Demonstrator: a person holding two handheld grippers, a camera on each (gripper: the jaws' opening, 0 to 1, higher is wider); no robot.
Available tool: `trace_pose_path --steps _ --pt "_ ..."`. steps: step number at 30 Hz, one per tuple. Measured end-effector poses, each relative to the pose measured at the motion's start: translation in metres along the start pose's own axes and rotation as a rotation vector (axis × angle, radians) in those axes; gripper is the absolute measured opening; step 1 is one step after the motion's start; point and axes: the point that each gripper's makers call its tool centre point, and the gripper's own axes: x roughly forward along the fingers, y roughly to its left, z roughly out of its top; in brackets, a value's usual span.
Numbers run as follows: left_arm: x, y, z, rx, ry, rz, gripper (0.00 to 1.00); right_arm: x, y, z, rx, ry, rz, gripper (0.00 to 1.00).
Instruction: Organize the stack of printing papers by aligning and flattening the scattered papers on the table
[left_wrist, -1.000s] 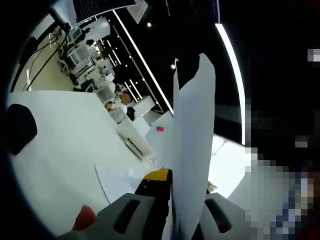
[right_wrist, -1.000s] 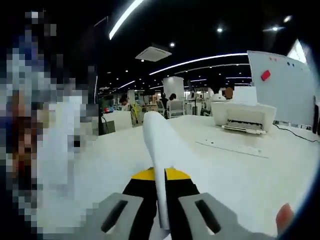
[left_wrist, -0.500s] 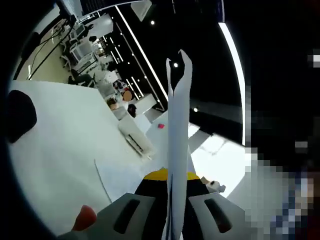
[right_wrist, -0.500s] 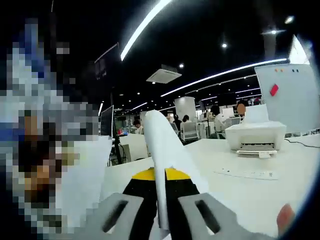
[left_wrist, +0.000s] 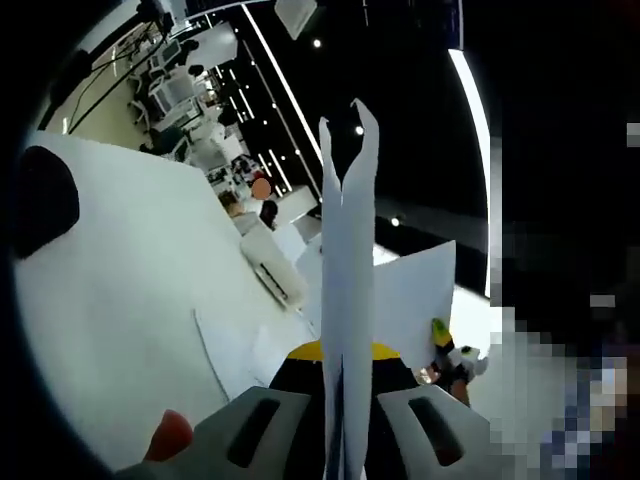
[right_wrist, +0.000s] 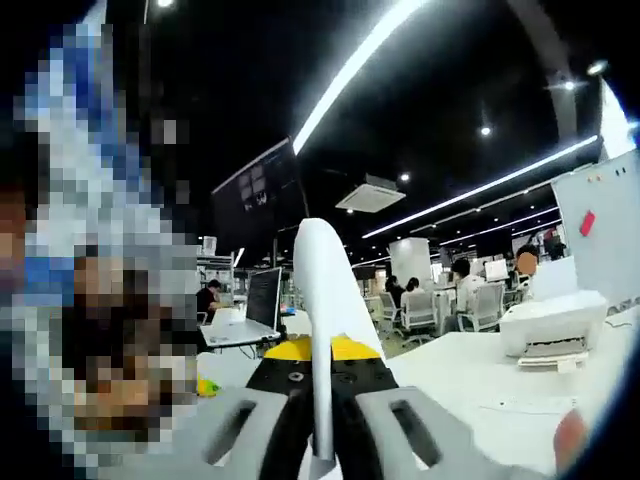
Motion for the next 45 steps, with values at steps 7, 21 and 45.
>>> trace_pose_path --steps 7,21,45 --pt "0.000 0.002 0.002 0.001 0.002 0.004 0.06 -0.001 0.041 0.028 0.043 0.031 0.089 0.00" --pt "0.002 0.004 0.000 -0.002 0.007 0.004 0.06 -0.034 0.097 0.040 0.427 0.255 0.244 0.00" --pt "0.006 -0.008 -0.028 -0.013 0.151 -0.067 0.06 0.001 0.092 -0.113 0.669 0.588 0.336 0.00"
